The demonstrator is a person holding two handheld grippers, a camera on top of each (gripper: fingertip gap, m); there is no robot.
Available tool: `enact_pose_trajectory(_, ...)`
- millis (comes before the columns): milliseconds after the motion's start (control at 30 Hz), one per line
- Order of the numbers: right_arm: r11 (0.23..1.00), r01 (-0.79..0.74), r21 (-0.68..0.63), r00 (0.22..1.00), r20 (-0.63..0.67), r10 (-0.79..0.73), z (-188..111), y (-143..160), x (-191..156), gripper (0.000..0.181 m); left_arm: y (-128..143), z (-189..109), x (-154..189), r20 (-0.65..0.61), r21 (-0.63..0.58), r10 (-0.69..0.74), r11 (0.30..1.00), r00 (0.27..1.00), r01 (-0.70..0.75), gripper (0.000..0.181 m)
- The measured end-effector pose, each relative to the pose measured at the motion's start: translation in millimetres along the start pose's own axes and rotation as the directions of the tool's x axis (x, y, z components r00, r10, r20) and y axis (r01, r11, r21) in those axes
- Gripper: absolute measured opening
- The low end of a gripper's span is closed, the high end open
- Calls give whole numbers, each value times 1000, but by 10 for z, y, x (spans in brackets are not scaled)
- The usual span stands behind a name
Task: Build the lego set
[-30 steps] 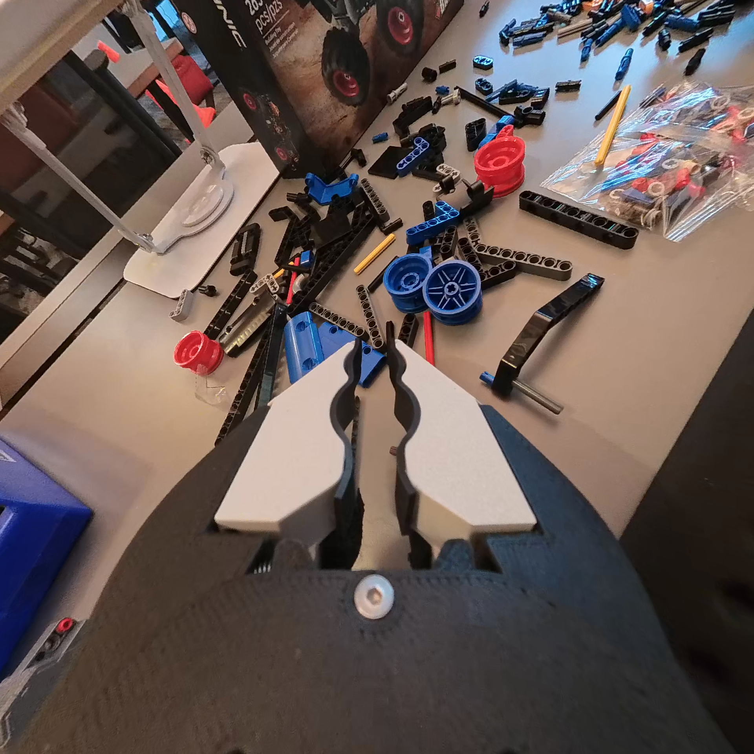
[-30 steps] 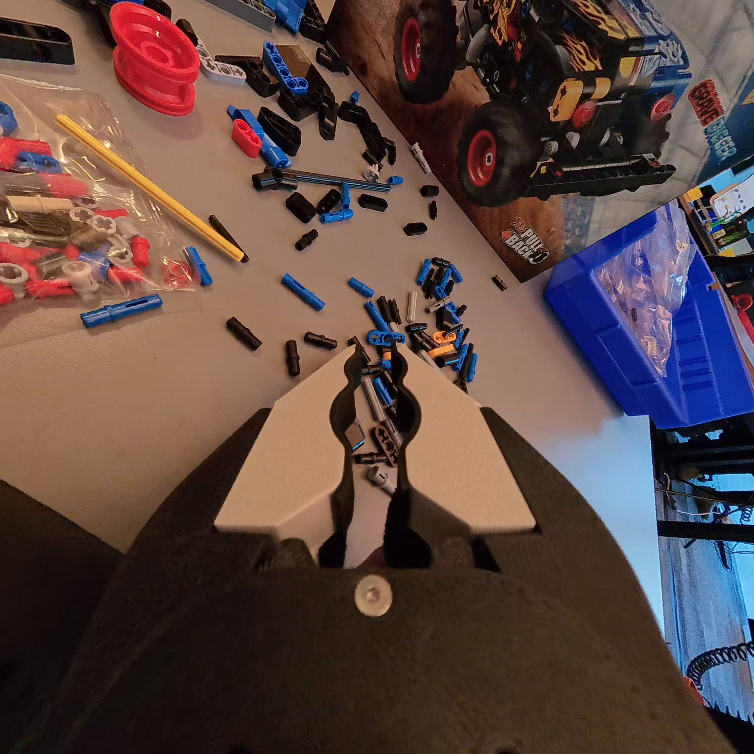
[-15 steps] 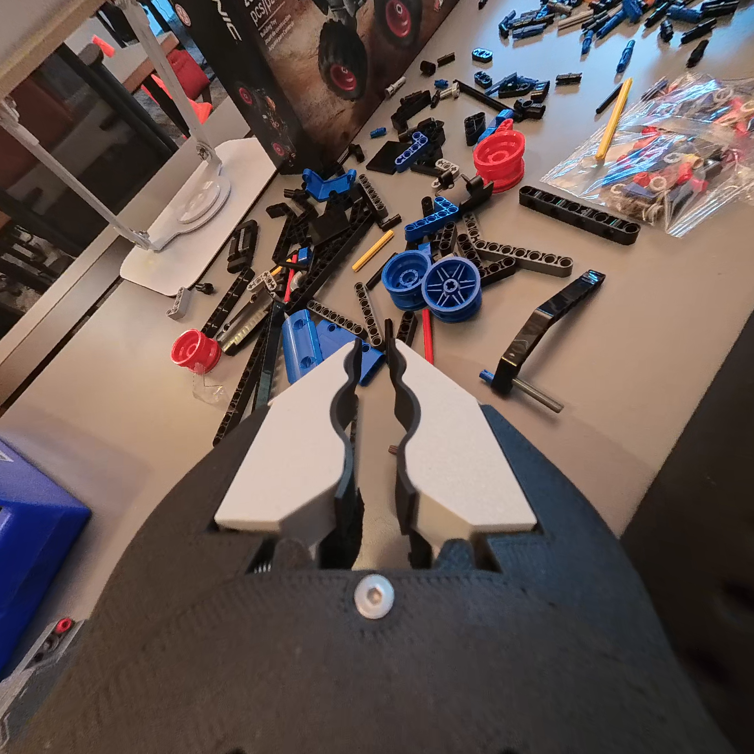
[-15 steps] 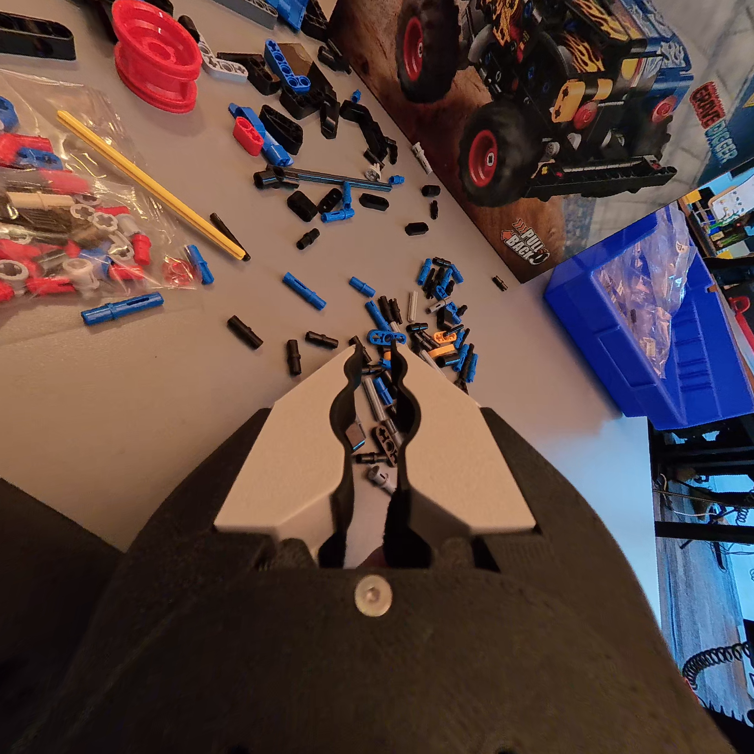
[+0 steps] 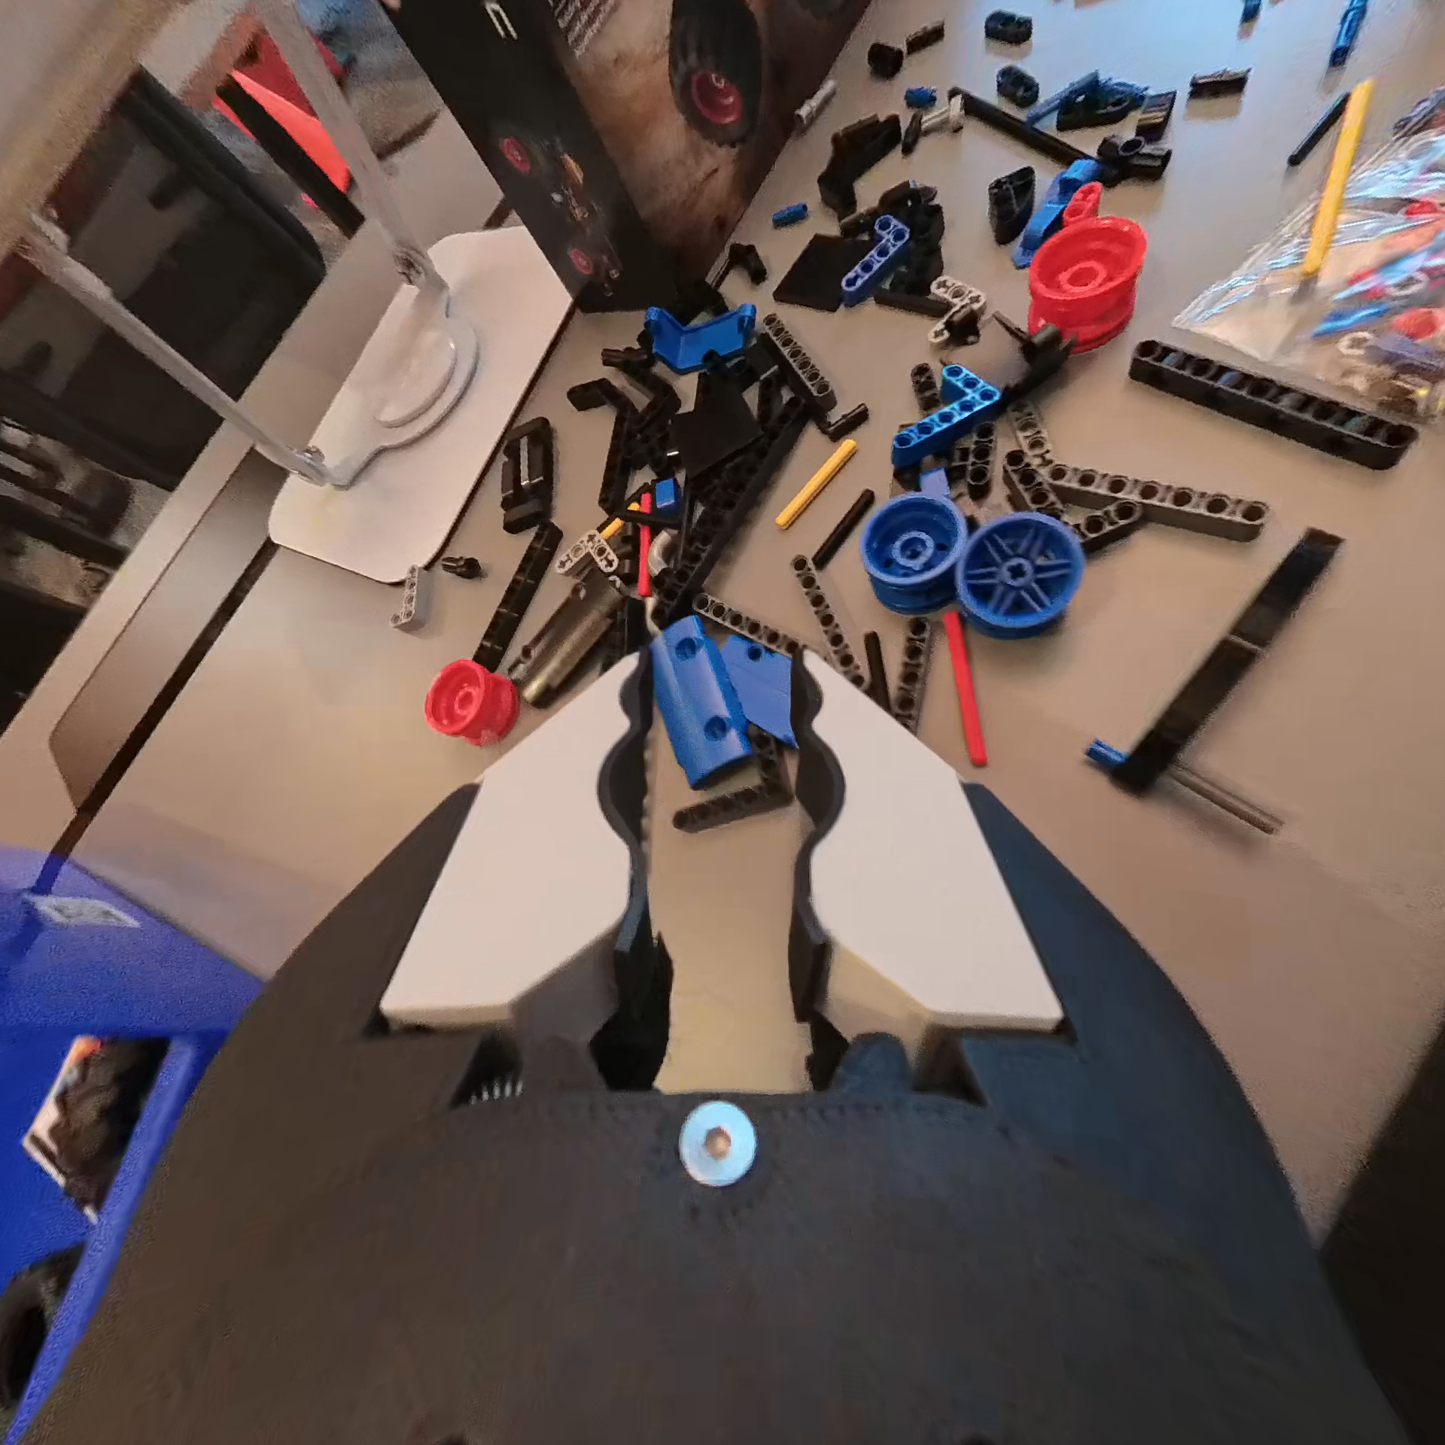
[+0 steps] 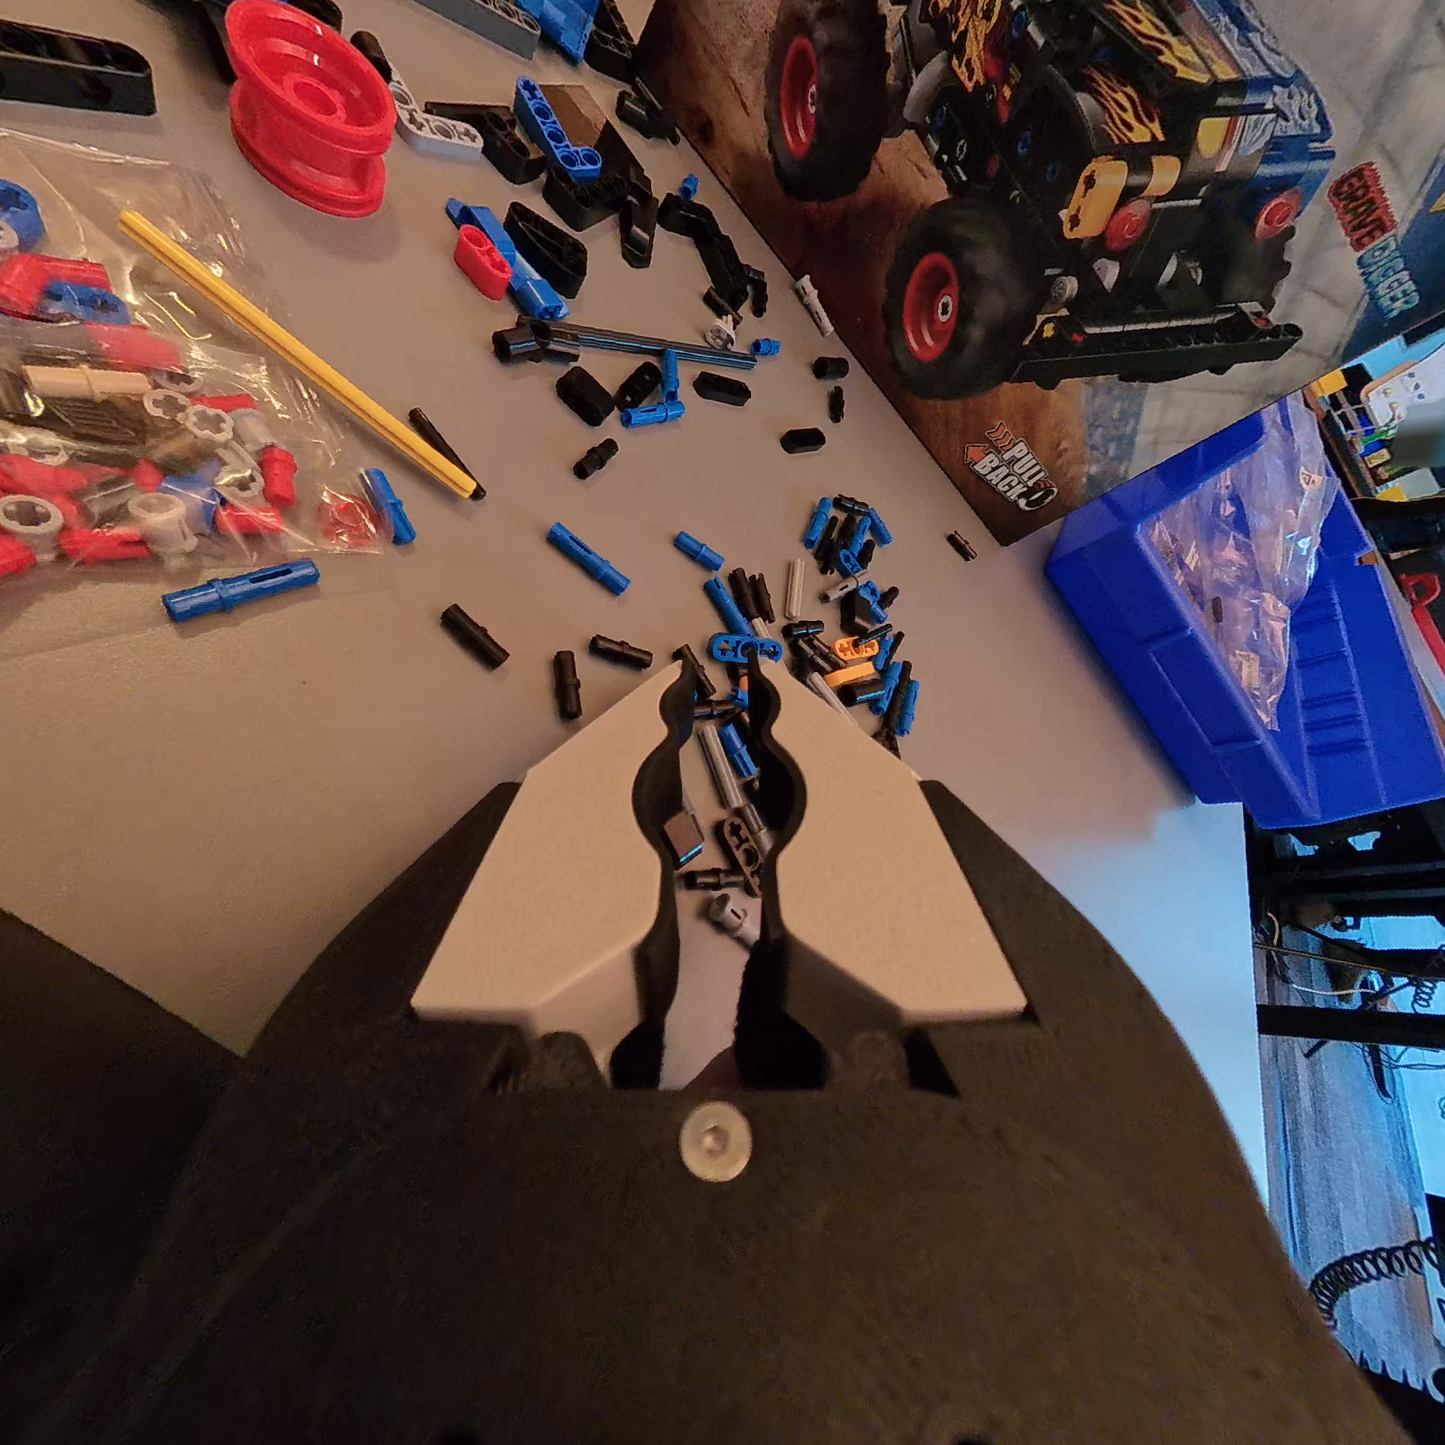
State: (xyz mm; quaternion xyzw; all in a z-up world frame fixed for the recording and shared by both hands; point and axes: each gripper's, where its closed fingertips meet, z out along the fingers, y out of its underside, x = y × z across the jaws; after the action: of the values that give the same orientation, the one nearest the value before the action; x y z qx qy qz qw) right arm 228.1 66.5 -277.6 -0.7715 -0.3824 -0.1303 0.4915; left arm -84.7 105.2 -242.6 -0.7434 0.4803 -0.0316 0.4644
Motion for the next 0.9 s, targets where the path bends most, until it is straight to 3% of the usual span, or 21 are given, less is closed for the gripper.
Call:
enact_pose_trajectory(233, 1000, -10, 0, 1000, -1, 10, 0, 6, 8, 10, -98, 443, -139, -119, -27, 6, 1000, 993, -9, 43)
enact_pose_trajectory(333, 1000, -1, -5, 1000, -2, 1, 6, 10, 1, 10, 20, 563, -111, -126, -72, -3, 997, 992, -6, 41)
enact_pose_trajectory(633, 1000, 2, -20, 1000, -1, -2, 23, 30, -2, 9, 193, 573, -68, -151, -102, -76, 993, 986, 61, 34)
enact_pose_trajectory(900, 1000, 10, -27, 1000, -7, -10, 28, 39, 1, 8, 314, 511, -172, -107, -140, -50, 990, 993, 35, 28)
